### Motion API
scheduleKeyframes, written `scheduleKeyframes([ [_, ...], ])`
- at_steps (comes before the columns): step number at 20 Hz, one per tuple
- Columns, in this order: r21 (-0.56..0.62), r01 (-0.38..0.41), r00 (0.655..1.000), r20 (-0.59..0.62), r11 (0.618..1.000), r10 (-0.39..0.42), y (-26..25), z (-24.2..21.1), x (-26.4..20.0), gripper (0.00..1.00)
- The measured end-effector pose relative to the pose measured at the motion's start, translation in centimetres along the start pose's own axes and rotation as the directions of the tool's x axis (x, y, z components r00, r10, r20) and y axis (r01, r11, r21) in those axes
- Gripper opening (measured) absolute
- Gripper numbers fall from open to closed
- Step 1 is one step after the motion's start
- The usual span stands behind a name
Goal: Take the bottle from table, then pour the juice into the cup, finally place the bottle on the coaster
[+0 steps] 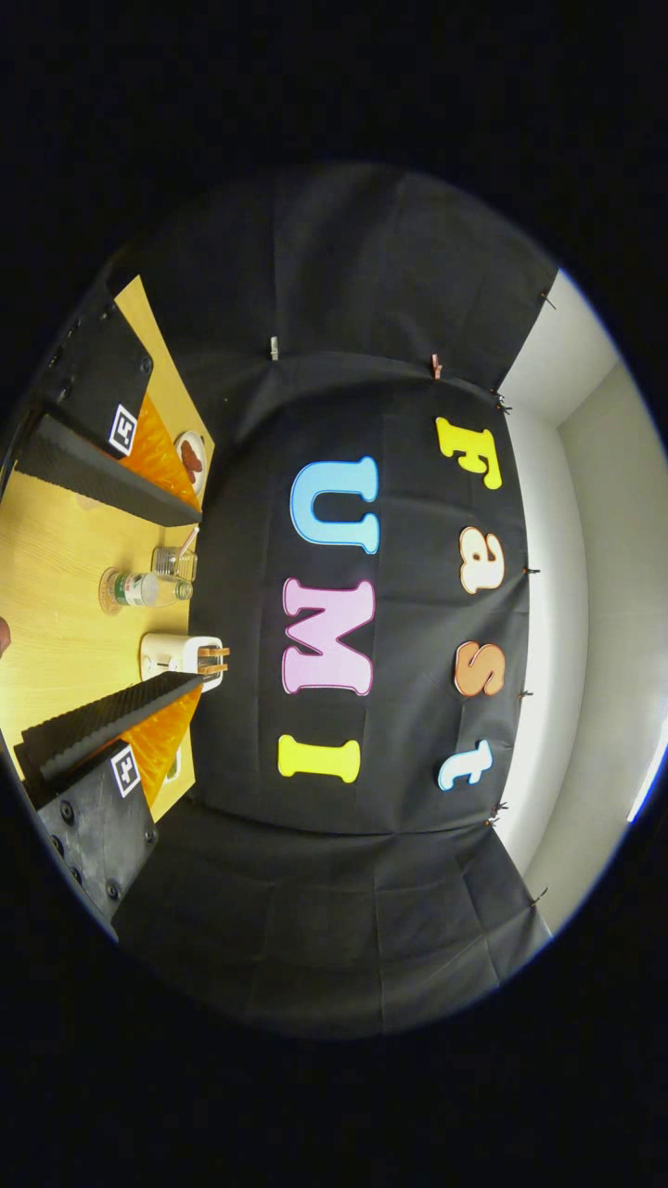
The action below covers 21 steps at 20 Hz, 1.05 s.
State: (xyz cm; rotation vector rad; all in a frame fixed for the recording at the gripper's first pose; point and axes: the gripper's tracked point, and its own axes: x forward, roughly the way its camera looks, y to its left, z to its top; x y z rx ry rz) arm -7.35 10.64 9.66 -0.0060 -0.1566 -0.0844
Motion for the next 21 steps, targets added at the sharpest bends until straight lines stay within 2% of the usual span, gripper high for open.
scheduleKeyframes([
  [2,-0.044,0.033,0.999,-0.024,0.998,-0.034,-0.2,-0.9,-0.4,0.97],
  [4,-0.057,0.04,0.999,-0.003,0.998,-0.04,-0.1,0.0,-0.5,0.97],
  [8,-0.011,0.062,0.997,0.046,0.998,-0.062,-1.4,1.0,-0.5,0.97],
  [10,0.024,0.061,0.996,0.068,0.998,-0.062,-2.2,1.2,-0.5,0.97],
  [14,0.014,0.055,0.995,0.087,0.998,-0.056,-4.4,1.4,0.0,0.97],
  [21,-0.023,-0.01,0.997,0.075,1.0,0.012,-8.0,0.8,2.0,0.97],
])
